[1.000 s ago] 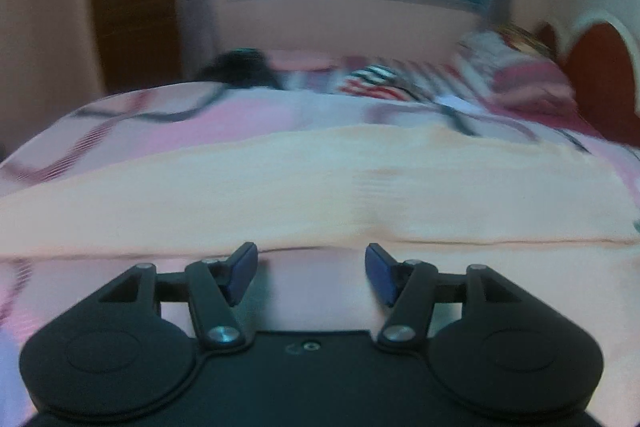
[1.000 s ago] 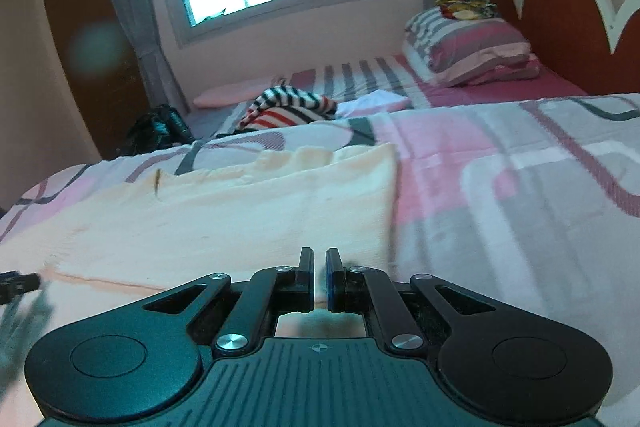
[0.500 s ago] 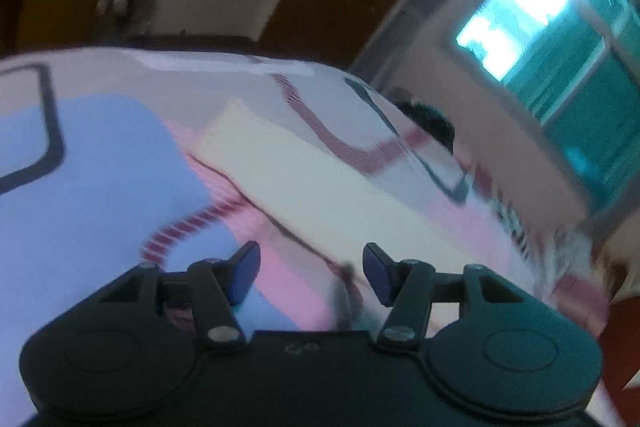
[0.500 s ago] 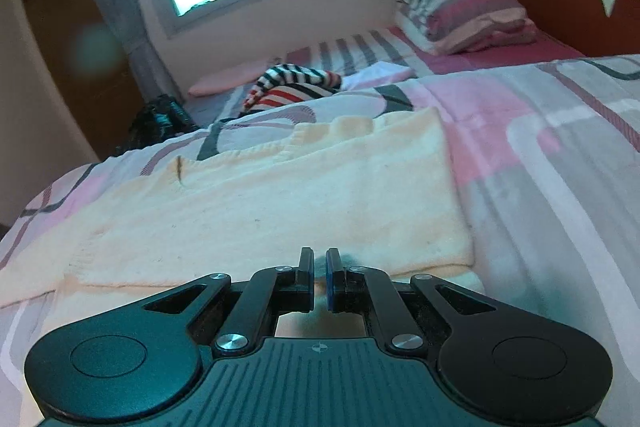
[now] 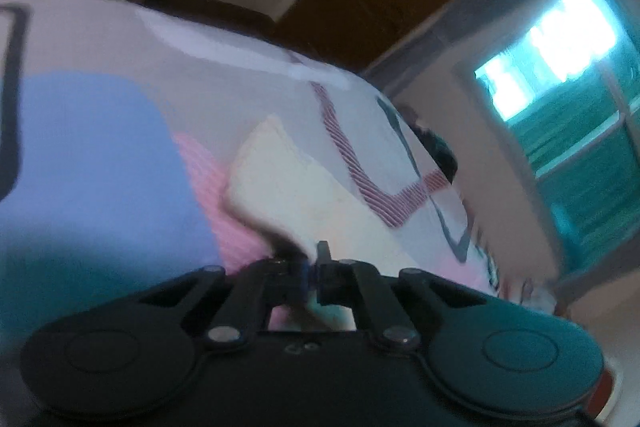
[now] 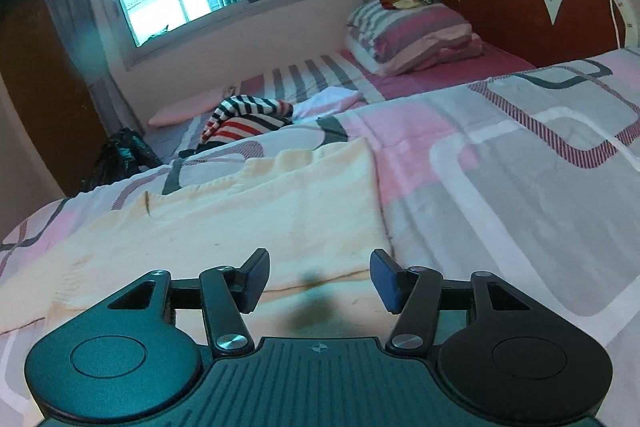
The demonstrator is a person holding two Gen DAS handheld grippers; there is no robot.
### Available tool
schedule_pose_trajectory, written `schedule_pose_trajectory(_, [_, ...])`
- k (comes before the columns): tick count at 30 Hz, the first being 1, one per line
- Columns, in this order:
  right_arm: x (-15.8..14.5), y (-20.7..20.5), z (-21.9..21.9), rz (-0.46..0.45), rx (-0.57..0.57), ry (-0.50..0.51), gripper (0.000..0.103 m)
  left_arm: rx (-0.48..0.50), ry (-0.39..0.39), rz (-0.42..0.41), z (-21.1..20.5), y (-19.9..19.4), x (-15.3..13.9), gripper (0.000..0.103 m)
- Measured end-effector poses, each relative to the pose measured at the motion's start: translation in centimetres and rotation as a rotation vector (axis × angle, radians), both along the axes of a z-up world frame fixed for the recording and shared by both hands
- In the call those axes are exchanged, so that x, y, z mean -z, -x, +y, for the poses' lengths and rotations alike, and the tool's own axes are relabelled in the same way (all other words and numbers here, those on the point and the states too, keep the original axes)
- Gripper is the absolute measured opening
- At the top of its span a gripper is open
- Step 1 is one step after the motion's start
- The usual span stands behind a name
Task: Fold small clothes
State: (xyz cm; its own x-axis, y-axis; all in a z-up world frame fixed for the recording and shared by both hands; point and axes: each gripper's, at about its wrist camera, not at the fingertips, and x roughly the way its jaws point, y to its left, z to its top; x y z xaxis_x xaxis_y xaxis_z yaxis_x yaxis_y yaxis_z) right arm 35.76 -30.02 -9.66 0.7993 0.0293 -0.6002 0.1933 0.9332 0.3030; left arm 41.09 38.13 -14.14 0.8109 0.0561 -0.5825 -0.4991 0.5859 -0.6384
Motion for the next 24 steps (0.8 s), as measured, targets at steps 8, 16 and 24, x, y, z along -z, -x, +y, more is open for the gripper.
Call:
schedule_pose_trajectory(8, [0.0,0.0,-0.6,-0.016,0.017,-0.048,0.056,0.275,-0.223,-0.092,-9.2,-5.1,-6.1,0.002])
schedule_pose_trajectory(16, [-0.5,0.2,-2.2,-0.037,0.016,-0.077,0.056,0.587,-0.350,-0.137,-25.7,-9.8,-7.8,0.002])
schedule_pose_trajectory(24, [-0.6,1.4,-4.3,-0.045,0.019,-0.122,0.056,0.857,-0.455,-0.073,-39.7,-10.0,-4.9,0.002])
